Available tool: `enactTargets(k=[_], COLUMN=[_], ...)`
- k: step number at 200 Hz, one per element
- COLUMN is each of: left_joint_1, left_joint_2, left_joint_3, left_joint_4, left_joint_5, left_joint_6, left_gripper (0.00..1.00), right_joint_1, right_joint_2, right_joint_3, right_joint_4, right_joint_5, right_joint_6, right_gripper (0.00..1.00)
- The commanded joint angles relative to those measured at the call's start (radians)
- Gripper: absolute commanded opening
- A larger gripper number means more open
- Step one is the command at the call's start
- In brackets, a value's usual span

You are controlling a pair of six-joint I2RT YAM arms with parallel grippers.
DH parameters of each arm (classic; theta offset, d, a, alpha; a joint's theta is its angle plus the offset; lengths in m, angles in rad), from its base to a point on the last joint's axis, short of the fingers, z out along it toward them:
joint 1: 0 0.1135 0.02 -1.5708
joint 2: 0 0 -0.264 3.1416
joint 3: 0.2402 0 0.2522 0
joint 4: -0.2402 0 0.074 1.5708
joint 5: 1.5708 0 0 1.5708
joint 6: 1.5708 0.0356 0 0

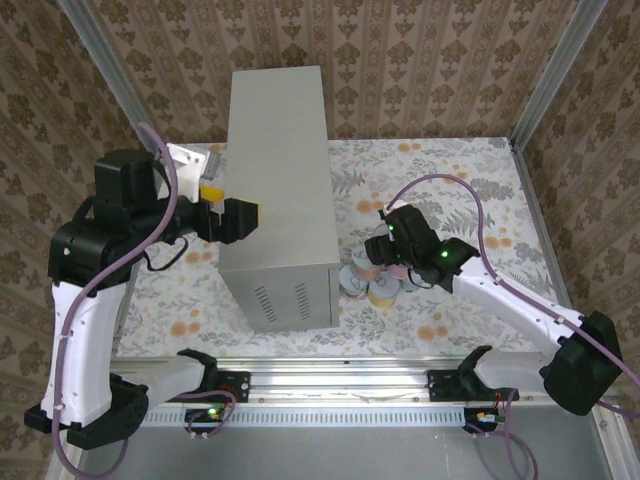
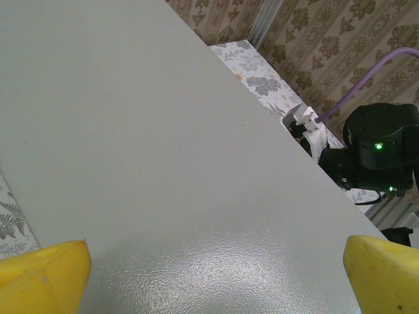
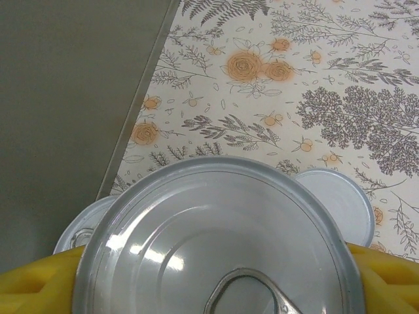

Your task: Place and organize the canned foods onto the counter

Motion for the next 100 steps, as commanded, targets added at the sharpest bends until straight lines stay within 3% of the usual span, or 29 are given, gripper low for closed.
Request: enactTargets(k=[1, 35, 100], left_joint_1=[-0.023, -0.056, -0.141], left_joint_2=[0.006, 0.006, 0.030], left_joint_3=[0.023, 0.026, 0.050], left_joint_4=[0.012, 0.012, 0.029], left_joint_5=[0.005, 0.005, 0.016], left_joint_6=[0.031, 0.060, 0.128], left_gripper=[1.00, 1.00, 1.00], right_joint_1=[0.004, 0.004, 0.005], right_joint_2=[-0.061, -0.093, -0.092], right_joint_3=[0.062, 0.162, 0.523], right_joint_4=[-0.017, -0.097, -0.351], right_joint_5=[0.005, -0.051, -0.225], right_joint_6=[-0.017, -0.060, -0.144], right_gripper=[0.64, 0.63, 0.63])
